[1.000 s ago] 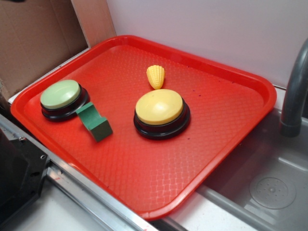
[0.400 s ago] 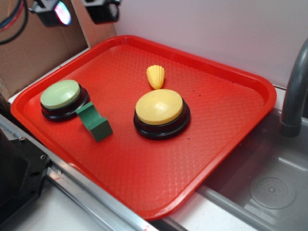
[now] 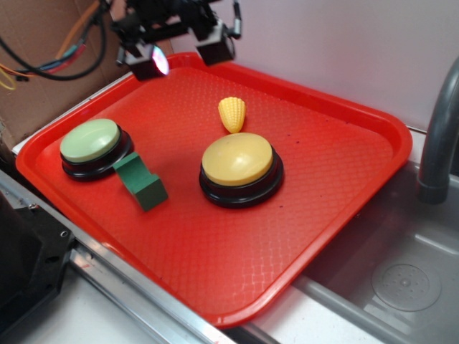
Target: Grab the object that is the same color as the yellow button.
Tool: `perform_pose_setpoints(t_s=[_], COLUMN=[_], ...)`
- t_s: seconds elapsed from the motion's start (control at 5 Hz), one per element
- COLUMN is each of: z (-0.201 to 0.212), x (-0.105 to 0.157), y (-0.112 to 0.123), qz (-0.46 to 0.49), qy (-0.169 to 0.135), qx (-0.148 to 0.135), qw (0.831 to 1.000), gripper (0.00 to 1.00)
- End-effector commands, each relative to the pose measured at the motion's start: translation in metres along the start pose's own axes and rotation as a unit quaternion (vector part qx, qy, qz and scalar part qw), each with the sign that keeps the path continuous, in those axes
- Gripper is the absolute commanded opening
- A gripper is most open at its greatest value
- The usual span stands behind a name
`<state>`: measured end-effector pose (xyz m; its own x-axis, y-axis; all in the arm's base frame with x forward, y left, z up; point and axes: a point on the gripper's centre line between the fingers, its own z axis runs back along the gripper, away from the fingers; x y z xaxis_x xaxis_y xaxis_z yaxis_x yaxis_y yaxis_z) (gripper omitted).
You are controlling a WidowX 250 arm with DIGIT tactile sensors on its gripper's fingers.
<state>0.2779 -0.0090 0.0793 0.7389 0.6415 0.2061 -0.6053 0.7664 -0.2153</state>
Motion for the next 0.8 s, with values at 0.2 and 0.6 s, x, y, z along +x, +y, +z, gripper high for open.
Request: perform_pose_setpoints(t_s=[0.2, 0.6], z=[-0.049, -0.062], x=[0.037, 0.036], y=[-0.01, -0.006], qz=[0.041, 0.037], qy=[-0.056, -0.041], qx=[-0.004, 0.008], qw=[0.998, 0.998], gripper=[1.0, 0.0])
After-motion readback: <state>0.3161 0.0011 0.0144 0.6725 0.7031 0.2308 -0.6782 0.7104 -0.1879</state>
